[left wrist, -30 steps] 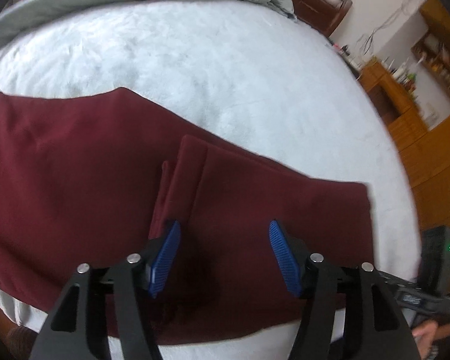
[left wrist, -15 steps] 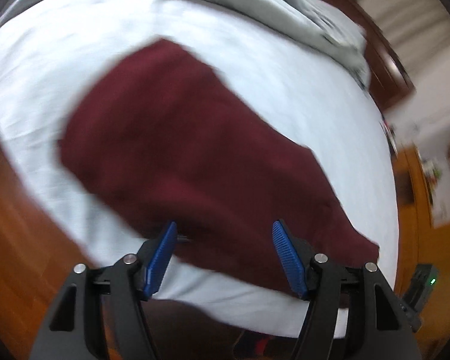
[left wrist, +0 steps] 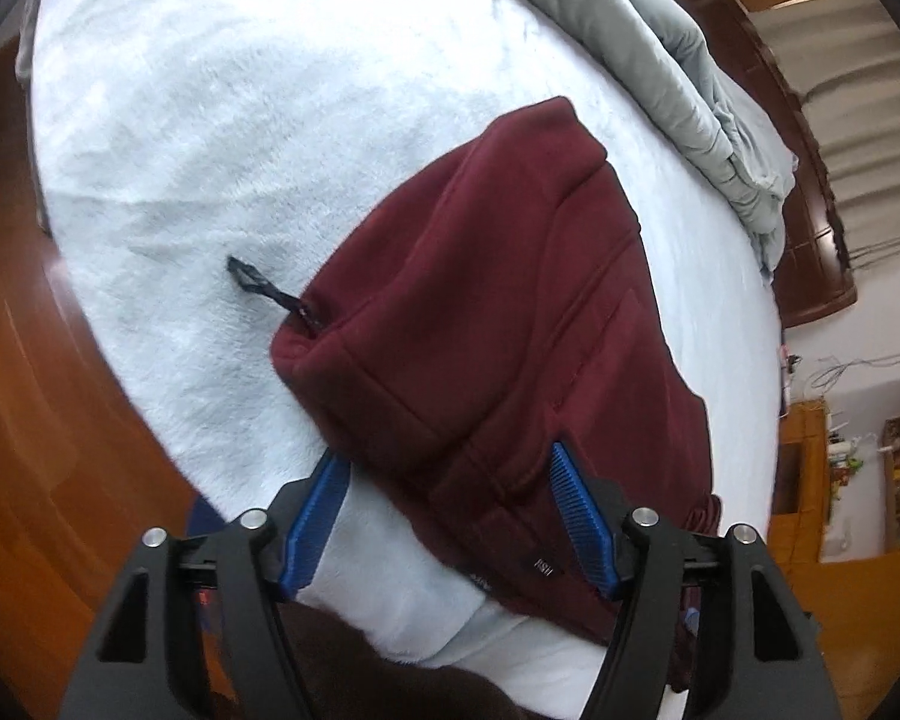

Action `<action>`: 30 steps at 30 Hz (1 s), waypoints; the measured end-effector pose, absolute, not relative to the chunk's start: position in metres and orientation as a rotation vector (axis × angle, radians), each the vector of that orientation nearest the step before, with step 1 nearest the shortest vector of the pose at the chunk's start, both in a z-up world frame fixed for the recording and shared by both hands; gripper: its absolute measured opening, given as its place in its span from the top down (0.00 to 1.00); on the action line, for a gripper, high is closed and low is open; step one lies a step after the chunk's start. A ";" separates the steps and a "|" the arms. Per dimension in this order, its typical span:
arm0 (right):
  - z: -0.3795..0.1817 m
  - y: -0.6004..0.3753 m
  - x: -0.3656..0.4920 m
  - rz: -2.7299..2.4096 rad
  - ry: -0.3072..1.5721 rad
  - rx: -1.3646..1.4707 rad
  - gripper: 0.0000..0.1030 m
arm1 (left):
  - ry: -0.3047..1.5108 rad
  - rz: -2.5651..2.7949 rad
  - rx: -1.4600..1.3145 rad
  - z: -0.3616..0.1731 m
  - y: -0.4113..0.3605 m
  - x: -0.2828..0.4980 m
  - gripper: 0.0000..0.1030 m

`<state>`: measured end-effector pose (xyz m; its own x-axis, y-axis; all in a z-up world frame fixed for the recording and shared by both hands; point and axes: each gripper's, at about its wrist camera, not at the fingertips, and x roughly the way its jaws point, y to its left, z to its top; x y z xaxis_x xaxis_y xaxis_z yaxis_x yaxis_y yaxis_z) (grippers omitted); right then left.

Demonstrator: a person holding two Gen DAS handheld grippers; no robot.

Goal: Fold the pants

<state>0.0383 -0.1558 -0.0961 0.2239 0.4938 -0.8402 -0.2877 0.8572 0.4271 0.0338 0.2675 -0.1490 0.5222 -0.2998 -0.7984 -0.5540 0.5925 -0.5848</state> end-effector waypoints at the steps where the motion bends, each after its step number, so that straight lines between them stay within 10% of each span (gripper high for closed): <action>1: -0.096 -0.155 0.038 0.543 1.232 0.193 0.52 | 1.048 0.182 -0.980 -0.151 0.267 0.035 0.34; 8: -0.097 -0.159 0.038 0.551 1.229 0.210 0.51 | 0.912 0.144 -1.037 -0.139 0.266 0.020 0.51; 18: -0.099 -0.165 0.037 0.574 1.226 0.242 0.50 | 0.931 0.190 -1.111 -0.168 0.271 0.037 0.34; 22: -0.100 -0.167 0.038 0.579 1.225 0.252 0.50 | 0.886 0.205 -1.117 -0.157 0.269 0.029 0.64; 30: -0.100 -0.177 0.040 0.596 1.238 0.326 0.50 | 0.769 0.122 -0.993 -0.107 0.240 0.031 0.74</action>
<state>0.0403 -0.1769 -0.0997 0.2027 0.5868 -0.7840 -0.2464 0.8054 0.5391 0.0314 0.2400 -0.1066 0.7352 -0.2415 -0.6334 -0.4256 0.5629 -0.7086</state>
